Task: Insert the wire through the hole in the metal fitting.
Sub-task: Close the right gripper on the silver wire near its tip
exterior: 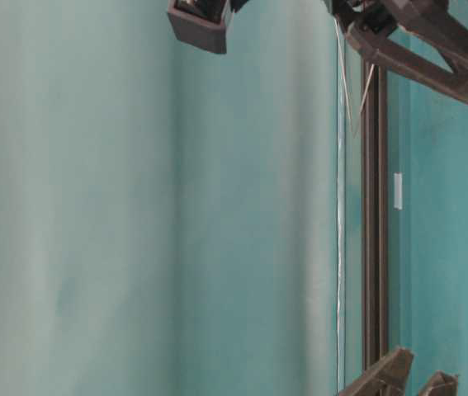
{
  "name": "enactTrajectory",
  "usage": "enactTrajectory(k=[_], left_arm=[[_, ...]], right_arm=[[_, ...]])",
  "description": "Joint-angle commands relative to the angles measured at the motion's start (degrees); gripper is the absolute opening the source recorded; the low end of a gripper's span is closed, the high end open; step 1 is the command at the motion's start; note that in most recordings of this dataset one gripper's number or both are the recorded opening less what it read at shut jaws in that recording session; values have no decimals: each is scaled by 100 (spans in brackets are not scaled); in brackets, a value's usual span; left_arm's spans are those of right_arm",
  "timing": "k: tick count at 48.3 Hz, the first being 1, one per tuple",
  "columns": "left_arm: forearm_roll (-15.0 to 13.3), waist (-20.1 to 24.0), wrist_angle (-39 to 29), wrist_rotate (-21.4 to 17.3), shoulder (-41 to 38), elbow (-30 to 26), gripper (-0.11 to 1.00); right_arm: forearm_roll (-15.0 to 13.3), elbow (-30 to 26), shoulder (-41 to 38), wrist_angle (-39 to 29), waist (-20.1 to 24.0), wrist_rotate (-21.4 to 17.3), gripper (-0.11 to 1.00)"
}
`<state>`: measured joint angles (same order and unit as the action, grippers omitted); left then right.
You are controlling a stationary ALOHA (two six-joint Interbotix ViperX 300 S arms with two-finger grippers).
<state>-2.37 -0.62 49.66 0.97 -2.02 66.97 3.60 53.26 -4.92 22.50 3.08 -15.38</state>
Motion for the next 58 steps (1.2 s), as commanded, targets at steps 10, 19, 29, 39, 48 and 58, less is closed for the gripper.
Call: enactTrajectory(k=[10, 19, 29, 39, 48, 58], left_arm=[[-9, -18, 53, 9, 53, -53, 85], [-9, -18, 53, 9, 62, -53, 85], [-9, -18, 44, 9, 70, -53, 85], [-9, -18, 26, 9, 70, -53, 85], [-9, -18, 26, 0, 70, -53, 85], [-9, -18, 26, 9, 70, -35, 85]], right_arm=[[26, -97, 18, -149, 18, -26, 49], [26, -193, 9, -589, 18, -18, 40], [18, -334, 18, -967, 9, -18, 40], [26, -334, 18, -853, -9, -18, 32], [26, -299, 26, -826, -26, -18, 0], [26, -237, 141, -729, -26, -18, -1]])
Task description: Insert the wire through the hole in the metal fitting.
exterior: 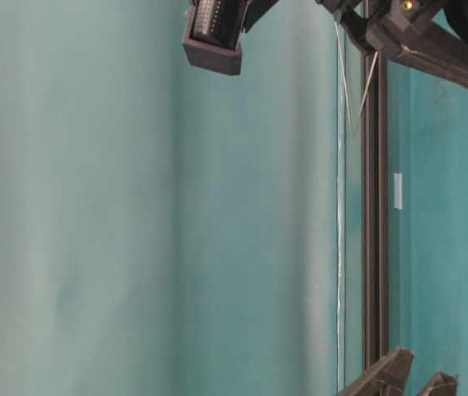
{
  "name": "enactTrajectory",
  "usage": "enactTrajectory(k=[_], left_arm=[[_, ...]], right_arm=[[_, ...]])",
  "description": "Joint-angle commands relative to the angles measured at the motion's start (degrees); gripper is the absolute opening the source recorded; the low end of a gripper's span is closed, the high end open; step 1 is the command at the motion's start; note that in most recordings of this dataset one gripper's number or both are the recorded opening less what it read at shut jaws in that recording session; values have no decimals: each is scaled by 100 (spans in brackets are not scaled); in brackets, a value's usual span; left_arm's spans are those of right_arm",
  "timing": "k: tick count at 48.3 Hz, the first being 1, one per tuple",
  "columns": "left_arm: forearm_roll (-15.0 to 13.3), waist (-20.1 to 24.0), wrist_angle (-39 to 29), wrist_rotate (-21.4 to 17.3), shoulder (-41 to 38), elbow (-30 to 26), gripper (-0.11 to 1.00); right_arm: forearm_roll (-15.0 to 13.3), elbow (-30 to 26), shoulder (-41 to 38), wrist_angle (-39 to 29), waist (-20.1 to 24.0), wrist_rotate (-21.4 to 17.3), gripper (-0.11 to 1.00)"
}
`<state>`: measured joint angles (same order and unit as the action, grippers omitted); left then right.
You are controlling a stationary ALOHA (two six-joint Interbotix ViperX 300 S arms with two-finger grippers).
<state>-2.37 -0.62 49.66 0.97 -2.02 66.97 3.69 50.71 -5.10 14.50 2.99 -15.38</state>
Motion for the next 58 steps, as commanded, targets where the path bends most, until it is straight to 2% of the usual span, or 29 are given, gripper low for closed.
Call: enactTrajectory(k=[1, 12, 23, 41, 58], left_arm=[[-9, -18, 26, 9, 70, -35, 85], [-9, -18, 18, 0, 105, -26, 85], [-9, -18, -105, -70, 431, 0, 85], [-9, 132, -765, -105, 1143, 0, 85], [-9, 272, -1406, -97, 2021, 18, 85]], right_arm=[[18, 26, 167, 97, -18, -18, -1], [9, 114, 369, 193, -18, 0, -1], [-62, 193, 896, -9, -105, 35, -1], [-422, 185, 1714, -694, -352, 44, -1], [-457, 237, 2338, -1028, -413, 44, -1]])
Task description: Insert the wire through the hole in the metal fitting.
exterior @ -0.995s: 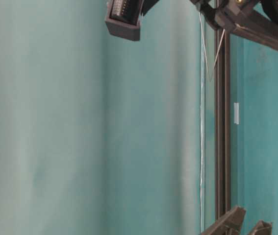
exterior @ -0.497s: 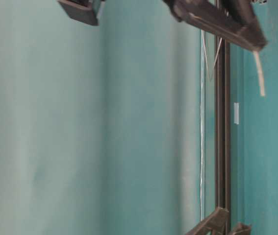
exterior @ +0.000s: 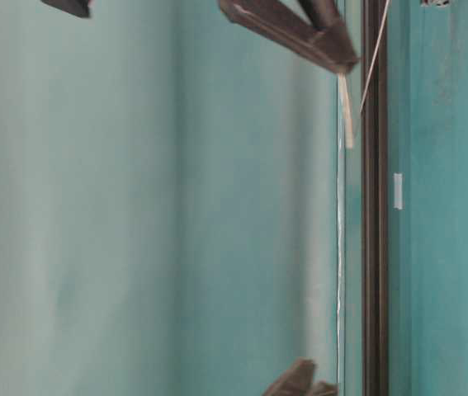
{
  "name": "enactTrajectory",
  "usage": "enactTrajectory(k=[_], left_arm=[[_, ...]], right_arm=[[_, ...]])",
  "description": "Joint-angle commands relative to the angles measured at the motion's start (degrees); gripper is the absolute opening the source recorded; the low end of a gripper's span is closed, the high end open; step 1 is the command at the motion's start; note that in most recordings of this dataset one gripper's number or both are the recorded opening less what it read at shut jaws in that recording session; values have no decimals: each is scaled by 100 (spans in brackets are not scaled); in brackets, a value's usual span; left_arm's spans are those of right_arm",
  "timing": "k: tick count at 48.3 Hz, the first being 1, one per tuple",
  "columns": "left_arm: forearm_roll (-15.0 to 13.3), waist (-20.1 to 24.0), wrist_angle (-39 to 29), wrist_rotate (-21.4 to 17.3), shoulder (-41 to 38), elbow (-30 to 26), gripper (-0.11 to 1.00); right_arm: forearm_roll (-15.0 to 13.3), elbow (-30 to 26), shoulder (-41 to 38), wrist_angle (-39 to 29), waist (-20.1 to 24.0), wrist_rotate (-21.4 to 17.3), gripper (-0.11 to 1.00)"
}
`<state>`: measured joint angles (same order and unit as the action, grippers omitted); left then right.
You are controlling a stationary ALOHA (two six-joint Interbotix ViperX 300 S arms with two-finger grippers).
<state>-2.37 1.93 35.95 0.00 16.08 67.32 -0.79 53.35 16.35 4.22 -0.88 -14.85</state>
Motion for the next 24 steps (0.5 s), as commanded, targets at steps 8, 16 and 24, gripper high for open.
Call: enactTrajectory(k=[8, 16, 24], left_arm=[[-9, 0, -35, 35, 431, 105, 85], [-9, -105, 70, 35, 457, 211, 85], [-18, -519, 272, 44, 343, 158, 85]], right_arm=[[-9, 97, 352, 35, 0, -26, -1], [44, 202, 448, 264, 141, -44, -1], [202, 272, 457, 721, 492, -53, -1]])
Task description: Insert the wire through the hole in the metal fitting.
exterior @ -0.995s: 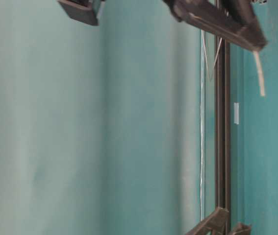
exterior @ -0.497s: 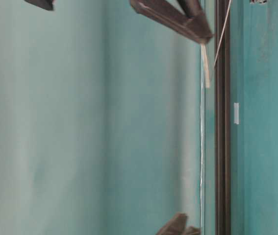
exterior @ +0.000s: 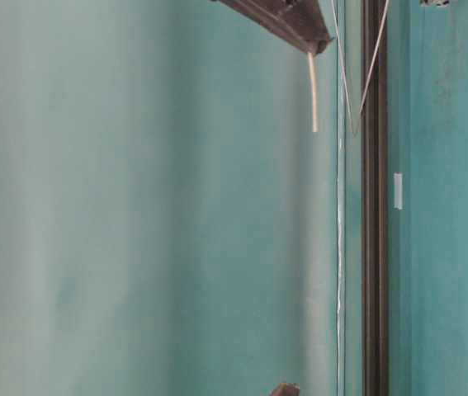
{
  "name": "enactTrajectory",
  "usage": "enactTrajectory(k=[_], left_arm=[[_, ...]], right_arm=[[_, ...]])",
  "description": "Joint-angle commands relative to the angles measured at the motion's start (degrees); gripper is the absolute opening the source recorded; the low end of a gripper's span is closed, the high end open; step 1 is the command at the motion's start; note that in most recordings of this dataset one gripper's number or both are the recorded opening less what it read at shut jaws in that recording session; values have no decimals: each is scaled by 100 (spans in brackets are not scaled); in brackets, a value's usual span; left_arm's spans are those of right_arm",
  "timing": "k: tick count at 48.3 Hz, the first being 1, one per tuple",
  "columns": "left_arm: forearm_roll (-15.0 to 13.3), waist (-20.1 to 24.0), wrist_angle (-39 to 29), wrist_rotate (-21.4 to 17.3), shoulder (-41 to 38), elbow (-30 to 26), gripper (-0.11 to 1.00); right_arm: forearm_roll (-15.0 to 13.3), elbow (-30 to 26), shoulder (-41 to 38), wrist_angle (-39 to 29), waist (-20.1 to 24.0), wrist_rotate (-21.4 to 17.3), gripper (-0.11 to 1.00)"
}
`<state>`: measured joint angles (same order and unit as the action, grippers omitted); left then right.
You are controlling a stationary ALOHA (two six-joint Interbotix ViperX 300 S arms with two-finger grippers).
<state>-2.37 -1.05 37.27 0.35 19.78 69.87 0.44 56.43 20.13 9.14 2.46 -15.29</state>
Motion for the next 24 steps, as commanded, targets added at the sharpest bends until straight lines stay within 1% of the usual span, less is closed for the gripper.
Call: enactTrajectory(k=[1, 4, 11, 24], left_arm=[[-26, -272, 158, 0, -44, -97, 85], [-53, -387, 211, 9, -105, -105, 86], [-70, -545, 404, 44, -369, -105, 86], [-114, -633, 940, 88, -1090, -114, 86]], right_arm=[[105, -35, 79, 272, 193, -9, -1], [211, 9, 53, 439, 360, -9, -1], [589, 97, -88, 756, 659, 0, -1], [1204, 229, -563, 1274, 1046, 0, -1]])
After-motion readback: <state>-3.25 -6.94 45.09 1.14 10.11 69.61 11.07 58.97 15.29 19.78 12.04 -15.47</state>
